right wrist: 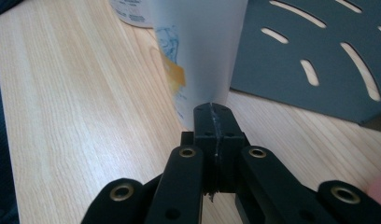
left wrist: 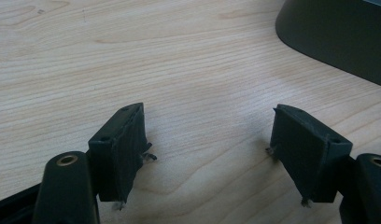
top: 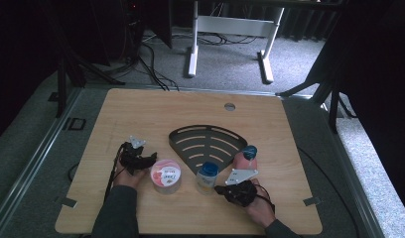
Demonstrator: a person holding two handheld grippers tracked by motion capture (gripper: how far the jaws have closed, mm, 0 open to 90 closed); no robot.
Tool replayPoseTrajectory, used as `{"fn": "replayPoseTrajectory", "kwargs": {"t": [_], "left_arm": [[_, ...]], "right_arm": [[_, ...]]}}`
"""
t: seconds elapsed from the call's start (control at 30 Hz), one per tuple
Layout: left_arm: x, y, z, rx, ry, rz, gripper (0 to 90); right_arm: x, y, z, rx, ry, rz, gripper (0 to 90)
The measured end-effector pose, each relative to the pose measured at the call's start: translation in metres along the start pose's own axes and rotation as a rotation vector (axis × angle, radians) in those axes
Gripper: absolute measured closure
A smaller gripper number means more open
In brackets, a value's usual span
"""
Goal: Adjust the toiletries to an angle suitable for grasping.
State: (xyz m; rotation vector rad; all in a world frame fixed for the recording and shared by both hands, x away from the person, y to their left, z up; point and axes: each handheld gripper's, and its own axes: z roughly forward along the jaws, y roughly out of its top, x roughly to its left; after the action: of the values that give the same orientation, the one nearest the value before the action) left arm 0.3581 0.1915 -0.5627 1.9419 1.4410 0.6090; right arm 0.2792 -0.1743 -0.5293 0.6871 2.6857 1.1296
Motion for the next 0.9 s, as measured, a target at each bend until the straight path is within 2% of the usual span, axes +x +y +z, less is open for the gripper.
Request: {"fn": "replayPoseTrajectory", "kwargs": {"t": [0.33,0.9], "left_arm": [[0.0,0.0,0.0,0.001,0.0,0.001,27.2],[0.0,0.0,0.0,0.001,0.0,0.001,27.2]], "right_arm": [[0.007,0.01,0.012,-0.004,0.03,-0.031,90.0],[0.01,0.033,0.03,-0.024,0.045,-0.059,90.0]]}}
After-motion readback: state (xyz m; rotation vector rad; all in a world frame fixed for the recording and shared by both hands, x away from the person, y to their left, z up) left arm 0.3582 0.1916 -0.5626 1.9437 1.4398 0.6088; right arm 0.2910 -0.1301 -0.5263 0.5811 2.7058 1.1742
